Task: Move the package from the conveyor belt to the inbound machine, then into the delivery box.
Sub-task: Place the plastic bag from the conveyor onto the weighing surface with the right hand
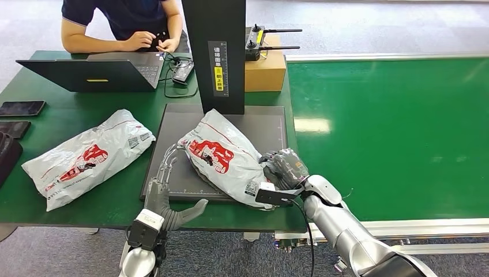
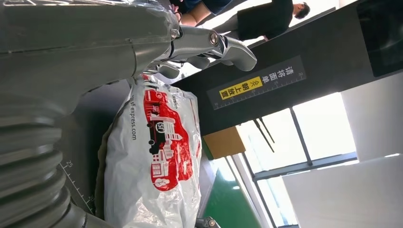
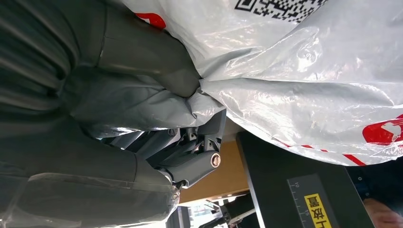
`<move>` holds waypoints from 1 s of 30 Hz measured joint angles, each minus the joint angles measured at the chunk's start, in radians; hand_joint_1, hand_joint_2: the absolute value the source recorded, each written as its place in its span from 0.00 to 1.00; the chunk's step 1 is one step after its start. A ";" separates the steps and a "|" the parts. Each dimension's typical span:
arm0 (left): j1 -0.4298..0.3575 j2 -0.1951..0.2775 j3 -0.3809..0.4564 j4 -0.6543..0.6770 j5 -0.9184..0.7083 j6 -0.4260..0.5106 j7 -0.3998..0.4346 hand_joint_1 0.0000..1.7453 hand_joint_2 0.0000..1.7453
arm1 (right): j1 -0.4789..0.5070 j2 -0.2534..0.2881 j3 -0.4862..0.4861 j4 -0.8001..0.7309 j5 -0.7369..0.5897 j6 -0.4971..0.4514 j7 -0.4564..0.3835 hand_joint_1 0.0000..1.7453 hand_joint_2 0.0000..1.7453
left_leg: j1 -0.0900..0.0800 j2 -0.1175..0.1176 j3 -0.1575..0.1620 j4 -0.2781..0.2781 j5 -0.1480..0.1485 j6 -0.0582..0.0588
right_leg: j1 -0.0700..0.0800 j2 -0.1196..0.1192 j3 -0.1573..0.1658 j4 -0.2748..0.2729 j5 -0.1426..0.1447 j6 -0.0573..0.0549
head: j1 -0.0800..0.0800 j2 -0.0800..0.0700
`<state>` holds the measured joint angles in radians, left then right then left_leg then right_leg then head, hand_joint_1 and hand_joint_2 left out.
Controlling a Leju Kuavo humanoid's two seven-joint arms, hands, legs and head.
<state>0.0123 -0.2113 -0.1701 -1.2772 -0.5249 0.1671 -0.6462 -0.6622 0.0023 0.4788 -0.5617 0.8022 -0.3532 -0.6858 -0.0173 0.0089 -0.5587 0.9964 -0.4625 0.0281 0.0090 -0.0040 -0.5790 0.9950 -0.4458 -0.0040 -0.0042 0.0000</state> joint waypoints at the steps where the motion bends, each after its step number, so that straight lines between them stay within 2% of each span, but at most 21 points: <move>1: 0.000 0.000 0.000 0.000 0.000 0.000 0.000 0.00 1.00 | 0.000 0.000 0.002 -0.001 -0.005 0.006 -0.002 1.00 1.00 | 0.000 0.000 0.000 0.000 0.000 0.000 | 0.000 0.000 0.000 0.000 0.000 0.000 | 0.000 0.000; 6: 0.002 0.000 0.001 0.000 0.001 0.000 -0.001 0.00 1.00 | 0.008 -0.005 0.039 -0.024 -0.064 0.052 -0.009 1.00 1.00 | 0.000 0.000 0.000 0.000 0.000 0.000 | 0.000 0.000 0.000 0.000 0.000 0.000 | 0.000 0.000; 14: 0.003 0.000 0.006 0.000 0.002 -0.002 -0.002 0.00 1.00 | 0.011 -0.013 0.095 -0.043 -0.101 0.068 -0.010 1.00 1.00 | 0.000 0.000 0.000 0.000 0.000 0.000 | 0.000 0.000 0.000 0.000 0.000 0.000 | 0.000 0.000; 15: 0.003 0.000 0.006 0.000 0.002 -0.002 -0.002 0.00 1.00 | 0.011 -0.014 0.102 -0.045 -0.107 0.069 -0.010 0.93 1.00 | 0.000 0.000 0.000 0.000 0.000 0.000 | 0.000 0.000 0.000 0.000 0.000 0.000 | 0.000 0.000; 18: 0.003 0.000 0.008 0.000 0.001 -0.003 -0.002 0.00 1.00 | 0.012 -0.015 0.116 -0.049 -0.126 0.076 -0.010 0.18 1.00 | 0.000 0.000 0.000 0.000 0.000 0.000 | 0.000 0.000 0.000 0.000 0.000 0.000 | 0.000 0.000; 19: 0.003 0.000 0.009 0.000 0.001 -0.003 -0.002 0.00 1.00 | 0.012 -0.015 0.118 -0.052 -0.134 0.080 -0.010 0.00 1.00 | 0.000 0.000 0.000 0.000 0.000 0.000 | 0.000 0.000 0.000 0.000 0.000 0.000 | 0.000 0.000; 23: 0.002 0.000 0.009 0.000 -0.002 -0.004 0.002 0.00 1.00 | 0.014 -0.015 0.121 -0.060 -0.150 0.066 -0.005 0.00 1.00 | 0.000 0.000 0.000 0.000 0.000 0.000 | 0.000 0.000 0.000 0.000 0.000 0.000 | 0.000 0.000; 30: 0.002 0.000 0.009 0.000 -0.004 -0.004 0.009 0.00 1.00 | 0.011 -0.015 0.115 -0.062 -0.117 -0.028 0.052 0.00 1.00 | 0.000 0.000 0.000 0.000 0.000 0.000 | 0.000 0.000 0.000 0.000 0.000 0.000 | 0.000 0.000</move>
<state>0.0142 -0.2113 -0.1615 -1.2772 -0.5284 0.1629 -0.6376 -0.6515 -0.0126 0.5935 -0.6236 0.6857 -0.3817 -0.6338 -0.0173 0.0089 -0.5584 0.9964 -0.4625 0.0281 0.0090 -0.0039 -0.5788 0.9950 -0.4458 -0.0040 -0.0042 0.0000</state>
